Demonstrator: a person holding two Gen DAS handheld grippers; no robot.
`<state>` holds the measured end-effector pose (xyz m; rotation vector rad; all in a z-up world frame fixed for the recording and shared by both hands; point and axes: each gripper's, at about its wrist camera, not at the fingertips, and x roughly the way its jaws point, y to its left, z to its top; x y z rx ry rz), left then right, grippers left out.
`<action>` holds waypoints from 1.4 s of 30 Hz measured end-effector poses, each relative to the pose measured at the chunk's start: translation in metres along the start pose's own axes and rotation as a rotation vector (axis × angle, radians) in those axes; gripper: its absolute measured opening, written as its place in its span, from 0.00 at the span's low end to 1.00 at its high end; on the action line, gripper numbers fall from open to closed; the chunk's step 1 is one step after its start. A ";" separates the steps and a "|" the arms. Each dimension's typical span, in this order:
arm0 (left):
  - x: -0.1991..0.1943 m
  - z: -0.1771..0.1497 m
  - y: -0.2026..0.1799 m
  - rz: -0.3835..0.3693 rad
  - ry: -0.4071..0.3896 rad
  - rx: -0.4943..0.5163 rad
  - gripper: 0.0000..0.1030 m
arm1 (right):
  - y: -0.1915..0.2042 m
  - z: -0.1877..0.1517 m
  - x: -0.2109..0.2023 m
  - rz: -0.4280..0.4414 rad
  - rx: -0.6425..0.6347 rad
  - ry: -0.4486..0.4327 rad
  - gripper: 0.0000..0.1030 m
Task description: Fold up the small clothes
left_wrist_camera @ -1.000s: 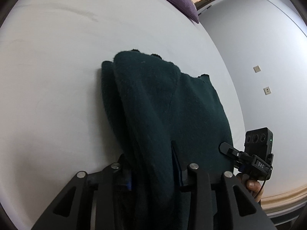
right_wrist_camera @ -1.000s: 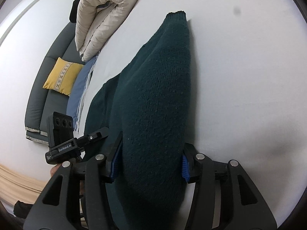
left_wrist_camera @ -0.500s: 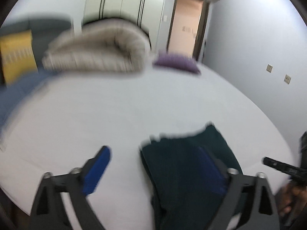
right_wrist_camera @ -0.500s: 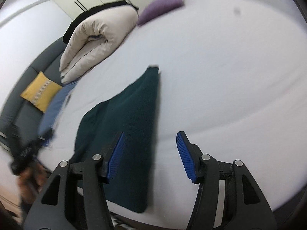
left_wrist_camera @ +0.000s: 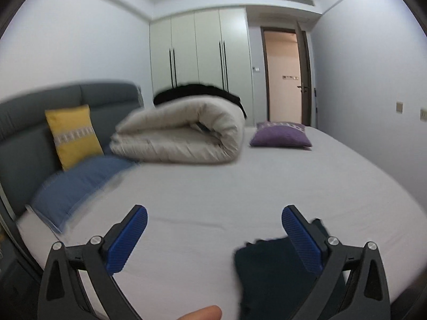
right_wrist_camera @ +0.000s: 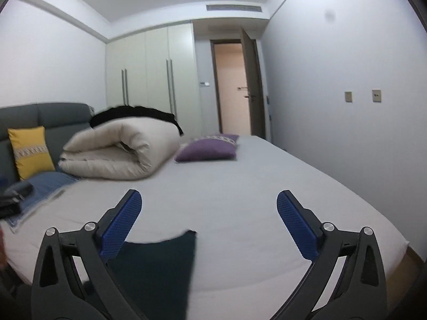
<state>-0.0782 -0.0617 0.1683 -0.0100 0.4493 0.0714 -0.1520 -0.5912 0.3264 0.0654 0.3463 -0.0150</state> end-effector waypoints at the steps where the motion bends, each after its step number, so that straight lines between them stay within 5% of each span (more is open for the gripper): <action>1: 0.004 -0.002 0.003 -0.019 0.040 -0.027 1.00 | 0.001 0.004 -0.002 0.017 0.011 0.010 1.00; 13: 0.048 -0.067 0.009 0.073 0.318 -0.060 1.00 | 0.027 -0.019 0.026 0.049 0.009 0.277 1.00; 42: 0.067 -0.095 0.018 0.105 0.379 -0.053 1.00 | 0.062 -0.100 0.114 0.007 -0.032 0.548 1.00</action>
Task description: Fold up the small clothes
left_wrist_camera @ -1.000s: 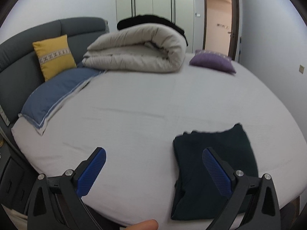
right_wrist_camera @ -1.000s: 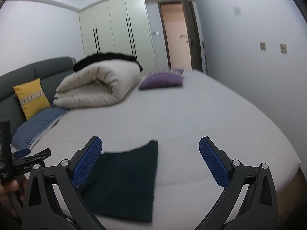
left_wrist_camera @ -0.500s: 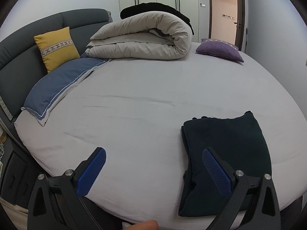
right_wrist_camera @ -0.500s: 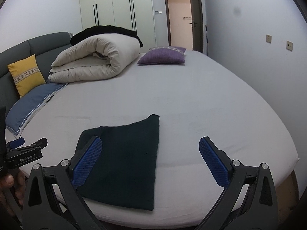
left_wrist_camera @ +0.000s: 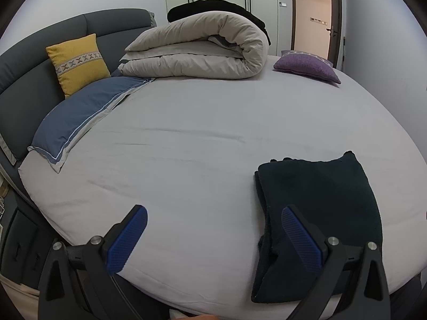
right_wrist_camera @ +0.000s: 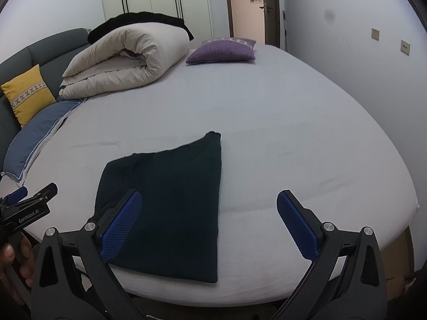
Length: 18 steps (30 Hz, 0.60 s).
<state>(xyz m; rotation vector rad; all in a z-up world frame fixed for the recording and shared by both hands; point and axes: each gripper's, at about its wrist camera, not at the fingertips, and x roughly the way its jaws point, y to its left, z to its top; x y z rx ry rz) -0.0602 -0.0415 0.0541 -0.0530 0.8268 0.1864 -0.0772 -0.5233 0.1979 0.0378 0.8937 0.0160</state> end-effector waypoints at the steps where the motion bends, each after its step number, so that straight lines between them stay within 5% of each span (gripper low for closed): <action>1: 0.001 0.000 0.000 0.000 -0.001 0.004 1.00 | 0.000 0.000 0.002 0.001 0.001 0.004 1.00; 18: 0.007 -0.006 -0.001 -0.012 0.013 0.019 1.00 | 0.022 -0.003 0.019 -0.015 -0.029 0.042 1.00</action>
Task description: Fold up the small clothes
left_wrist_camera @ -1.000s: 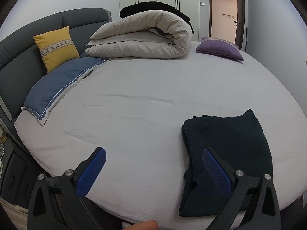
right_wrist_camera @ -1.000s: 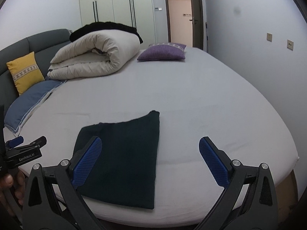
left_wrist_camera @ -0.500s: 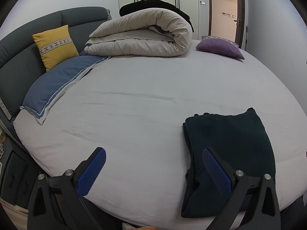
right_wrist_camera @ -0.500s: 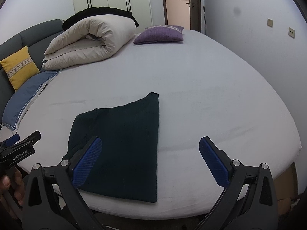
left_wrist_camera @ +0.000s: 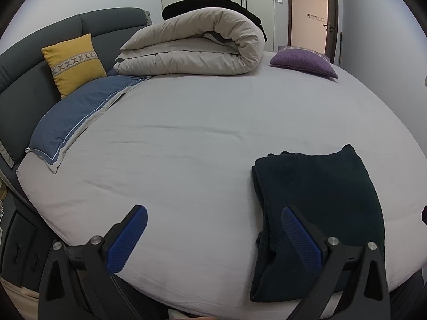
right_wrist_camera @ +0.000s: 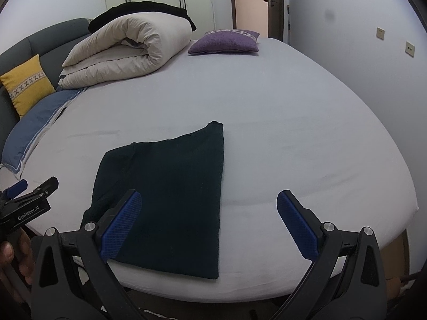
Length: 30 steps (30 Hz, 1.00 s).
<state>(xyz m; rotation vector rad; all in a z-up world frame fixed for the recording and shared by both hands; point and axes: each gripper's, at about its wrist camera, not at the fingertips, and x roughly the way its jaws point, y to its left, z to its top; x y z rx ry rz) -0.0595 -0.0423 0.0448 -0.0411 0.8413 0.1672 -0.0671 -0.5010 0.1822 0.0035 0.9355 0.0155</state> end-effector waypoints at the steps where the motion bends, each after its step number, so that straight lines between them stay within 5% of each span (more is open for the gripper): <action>1: 0.001 0.000 0.000 0.000 0.000 0.002 1.00 | 0.002 -0.001 0.001 0.000 -0.002 0.004 1.00; 30: 0.015 0.002 0.000 -0.039 0.036 0.018 1.00 | 0.017 -0.001 0.005 -0.028 0.004 0.032 1.00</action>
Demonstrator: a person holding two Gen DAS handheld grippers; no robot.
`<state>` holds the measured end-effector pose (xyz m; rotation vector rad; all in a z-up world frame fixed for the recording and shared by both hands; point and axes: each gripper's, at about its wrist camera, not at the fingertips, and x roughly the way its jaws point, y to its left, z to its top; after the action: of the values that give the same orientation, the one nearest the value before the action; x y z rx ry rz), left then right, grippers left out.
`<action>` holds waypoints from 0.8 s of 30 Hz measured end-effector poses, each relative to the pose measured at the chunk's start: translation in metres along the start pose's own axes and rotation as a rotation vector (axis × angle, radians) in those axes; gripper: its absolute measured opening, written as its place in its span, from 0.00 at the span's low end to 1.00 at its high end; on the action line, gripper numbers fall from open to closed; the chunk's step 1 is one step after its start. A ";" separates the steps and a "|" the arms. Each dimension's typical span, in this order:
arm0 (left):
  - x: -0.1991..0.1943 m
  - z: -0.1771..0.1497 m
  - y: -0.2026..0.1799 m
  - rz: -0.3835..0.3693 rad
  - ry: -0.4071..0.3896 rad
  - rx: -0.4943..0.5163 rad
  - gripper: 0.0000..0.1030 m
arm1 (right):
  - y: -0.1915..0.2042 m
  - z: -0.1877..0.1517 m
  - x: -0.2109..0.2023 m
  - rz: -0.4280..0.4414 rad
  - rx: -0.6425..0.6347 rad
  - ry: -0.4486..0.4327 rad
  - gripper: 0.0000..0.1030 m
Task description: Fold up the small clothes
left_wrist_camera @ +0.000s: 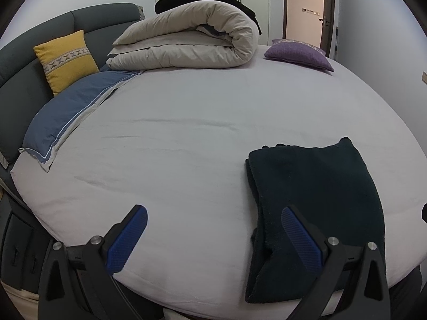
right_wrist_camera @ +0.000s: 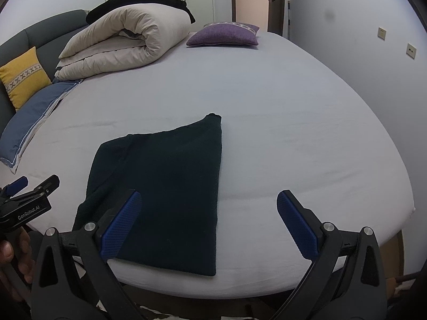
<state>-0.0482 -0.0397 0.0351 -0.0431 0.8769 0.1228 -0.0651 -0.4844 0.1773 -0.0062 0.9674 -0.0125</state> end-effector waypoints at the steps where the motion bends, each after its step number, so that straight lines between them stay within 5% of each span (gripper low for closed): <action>1: 0.000 0.000 -0.001 -0.002 0.000 0.001 1.00 | 0.000 0.000 0.000 -0.001 0.000 0.001 1.00; 24: 0.003 -0.002 0.002 -0.001 0.011 0.002 1.00 | 0.006 -0.001 0.019 -0.003 -0.003 0.060 1.00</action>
<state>-0.0477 -0.0377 0.0317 -0.0425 0.8883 0.1203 -0.0551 -0.4788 0.1615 -0.0099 1.0269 -0.0145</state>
